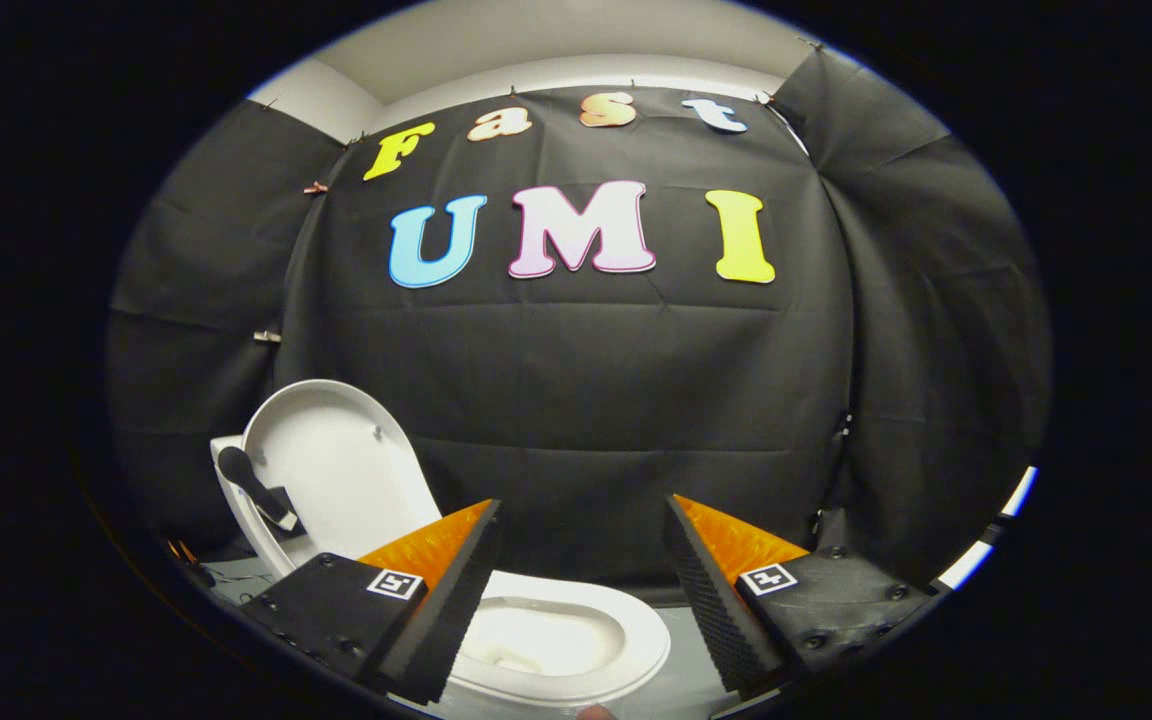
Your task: Open the toilet lid.
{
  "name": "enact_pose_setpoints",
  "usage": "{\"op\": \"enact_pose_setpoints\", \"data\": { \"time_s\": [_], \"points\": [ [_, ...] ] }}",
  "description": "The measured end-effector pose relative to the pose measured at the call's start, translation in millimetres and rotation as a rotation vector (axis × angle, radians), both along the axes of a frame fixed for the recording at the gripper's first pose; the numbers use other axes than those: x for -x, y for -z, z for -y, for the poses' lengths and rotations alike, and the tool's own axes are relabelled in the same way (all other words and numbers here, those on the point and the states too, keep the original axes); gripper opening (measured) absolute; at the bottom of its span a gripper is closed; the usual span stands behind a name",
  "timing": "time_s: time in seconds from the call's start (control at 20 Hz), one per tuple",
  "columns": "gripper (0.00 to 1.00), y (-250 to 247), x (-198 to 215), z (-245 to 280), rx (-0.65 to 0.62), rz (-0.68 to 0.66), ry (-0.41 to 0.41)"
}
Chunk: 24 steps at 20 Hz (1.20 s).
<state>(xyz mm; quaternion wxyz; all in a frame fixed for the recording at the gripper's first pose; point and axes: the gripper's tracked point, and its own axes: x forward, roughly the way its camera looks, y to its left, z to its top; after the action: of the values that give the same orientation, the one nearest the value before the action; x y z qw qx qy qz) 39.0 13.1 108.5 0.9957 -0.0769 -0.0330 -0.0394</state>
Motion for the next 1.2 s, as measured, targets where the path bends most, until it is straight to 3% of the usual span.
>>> {"op": "enact_pose_setpoints", "data": {
  "time_s": [1.2],
  "points": [
    [0.99, 11, -1, 9, -0.033, -0.040, 0.016]
  ]
}}
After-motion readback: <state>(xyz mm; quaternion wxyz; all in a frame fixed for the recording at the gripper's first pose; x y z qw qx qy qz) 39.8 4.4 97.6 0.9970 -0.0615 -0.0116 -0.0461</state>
